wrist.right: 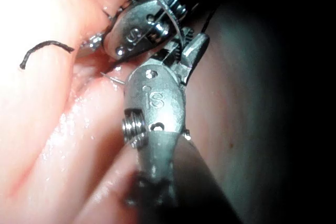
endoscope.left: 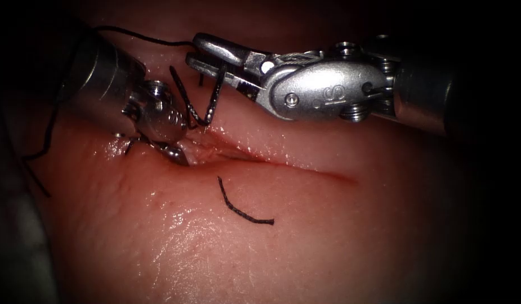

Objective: Wound Closure
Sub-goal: Throw the needle through the bottom half of the incision with the right gripper

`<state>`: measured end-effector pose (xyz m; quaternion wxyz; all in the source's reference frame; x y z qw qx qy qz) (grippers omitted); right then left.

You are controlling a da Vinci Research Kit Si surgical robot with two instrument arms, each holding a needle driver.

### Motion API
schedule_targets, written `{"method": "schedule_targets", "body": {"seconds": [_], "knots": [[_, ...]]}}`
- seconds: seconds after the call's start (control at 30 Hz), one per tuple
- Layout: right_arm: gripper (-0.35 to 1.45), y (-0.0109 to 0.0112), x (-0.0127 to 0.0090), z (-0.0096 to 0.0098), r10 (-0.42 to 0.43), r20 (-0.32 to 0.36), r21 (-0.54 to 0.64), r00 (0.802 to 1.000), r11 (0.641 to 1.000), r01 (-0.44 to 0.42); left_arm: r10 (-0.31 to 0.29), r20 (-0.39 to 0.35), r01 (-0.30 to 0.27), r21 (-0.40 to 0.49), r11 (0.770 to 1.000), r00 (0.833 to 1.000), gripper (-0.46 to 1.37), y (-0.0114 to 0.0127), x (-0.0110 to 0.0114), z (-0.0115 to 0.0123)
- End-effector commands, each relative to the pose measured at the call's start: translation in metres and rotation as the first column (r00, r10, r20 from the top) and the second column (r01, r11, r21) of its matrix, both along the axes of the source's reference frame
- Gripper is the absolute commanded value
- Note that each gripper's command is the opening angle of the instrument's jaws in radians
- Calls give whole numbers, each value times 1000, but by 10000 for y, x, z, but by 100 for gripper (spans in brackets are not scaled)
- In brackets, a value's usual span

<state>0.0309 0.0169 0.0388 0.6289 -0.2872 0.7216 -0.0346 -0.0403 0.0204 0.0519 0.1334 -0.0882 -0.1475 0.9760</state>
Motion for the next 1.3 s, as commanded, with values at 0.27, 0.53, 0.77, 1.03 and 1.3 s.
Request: {"method": "schedule_targets", "body": {"seconds": [0.27, 0.53, 0.77, 1.03, 1.3], "knots": [[-35, -16, 4, 7, 12, 13, -70, 1000, 997, -11, -3, -4, 3, 0, 1000, 1000, 93, 1, 0, -1], [-35, -24, 10, 4, 6, 50, -125, 999, 992, 0, 0, -6, 0, -1, 1000, 1000, 95, 1, 0, -1], [-35, -31, 17, 7, 2, 52, -132, 999, 991, 5, -2, -8, 2, -1, 1000, 1000, 95, 1, 0, -1], [-35, -31, 16, 9, 6, 56, -132, 998, 991, 2, -3, -9, 3, -1, 1000, 1000, 95, 1, 0, -1], [-35, -32, 15, 9, 7, 58, -131, 998, 991, 0, -4, -10, 4, -1, 1000, 1000, 100, 1, -1, -1]]}}
